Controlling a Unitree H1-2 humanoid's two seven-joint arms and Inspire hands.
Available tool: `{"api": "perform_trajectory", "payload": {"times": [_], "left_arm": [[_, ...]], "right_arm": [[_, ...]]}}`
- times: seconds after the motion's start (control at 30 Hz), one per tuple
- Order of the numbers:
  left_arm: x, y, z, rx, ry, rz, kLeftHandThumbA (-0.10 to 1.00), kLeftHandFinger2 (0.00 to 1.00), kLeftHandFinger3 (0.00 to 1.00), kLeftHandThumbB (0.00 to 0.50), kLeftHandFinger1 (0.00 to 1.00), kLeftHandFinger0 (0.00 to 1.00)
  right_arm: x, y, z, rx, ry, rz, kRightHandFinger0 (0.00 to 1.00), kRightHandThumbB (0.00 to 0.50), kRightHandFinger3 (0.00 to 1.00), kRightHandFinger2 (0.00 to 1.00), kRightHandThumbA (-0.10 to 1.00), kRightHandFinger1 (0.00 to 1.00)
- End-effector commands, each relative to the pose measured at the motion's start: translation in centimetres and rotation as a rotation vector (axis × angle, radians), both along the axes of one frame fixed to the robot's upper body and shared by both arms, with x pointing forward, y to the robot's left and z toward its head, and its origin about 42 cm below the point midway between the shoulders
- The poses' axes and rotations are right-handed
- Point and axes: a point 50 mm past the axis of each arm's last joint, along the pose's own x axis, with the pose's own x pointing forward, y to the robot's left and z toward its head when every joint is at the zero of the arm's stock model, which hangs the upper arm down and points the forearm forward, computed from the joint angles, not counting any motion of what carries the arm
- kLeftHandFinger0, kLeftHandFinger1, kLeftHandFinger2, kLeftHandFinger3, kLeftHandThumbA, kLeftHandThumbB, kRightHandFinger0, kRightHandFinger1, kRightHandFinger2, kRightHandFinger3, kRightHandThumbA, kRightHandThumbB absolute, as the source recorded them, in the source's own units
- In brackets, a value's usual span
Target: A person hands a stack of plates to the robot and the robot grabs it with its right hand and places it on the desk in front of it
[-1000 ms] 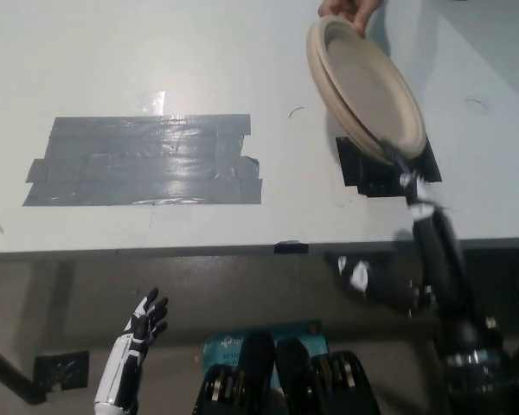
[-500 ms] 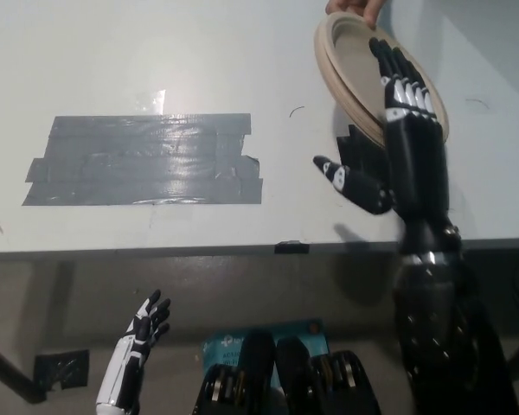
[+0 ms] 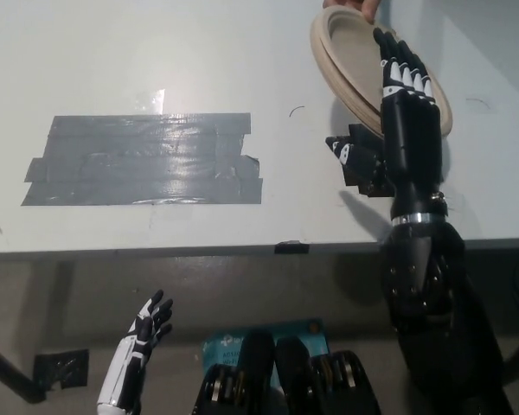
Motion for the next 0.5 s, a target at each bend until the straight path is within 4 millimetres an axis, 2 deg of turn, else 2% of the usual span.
{"api": "perform_trajectory", "payload": {"times": [0.0,0.47], "left_arm": [[0.4,0.0,1.1,0.001,-0.044,-0.021,1.0,1.0,1.0,0.268,1.0,1.0],[0.6,0.0,1.2,-0.003,-0.061,-0.015,1.0,1.0,1.0,0.269,1.0,1.0]], "right_arm": [[1.5,-0.4,2.1,0.007,-0.058,-0.045,1.0,0.294,1.0,1.0,1.0,1.0],[5.2,-2.0,0.3,-0.064,0.024,-0.073,1.0,0.32,1.0,1.0,0.99,1.0]]}}
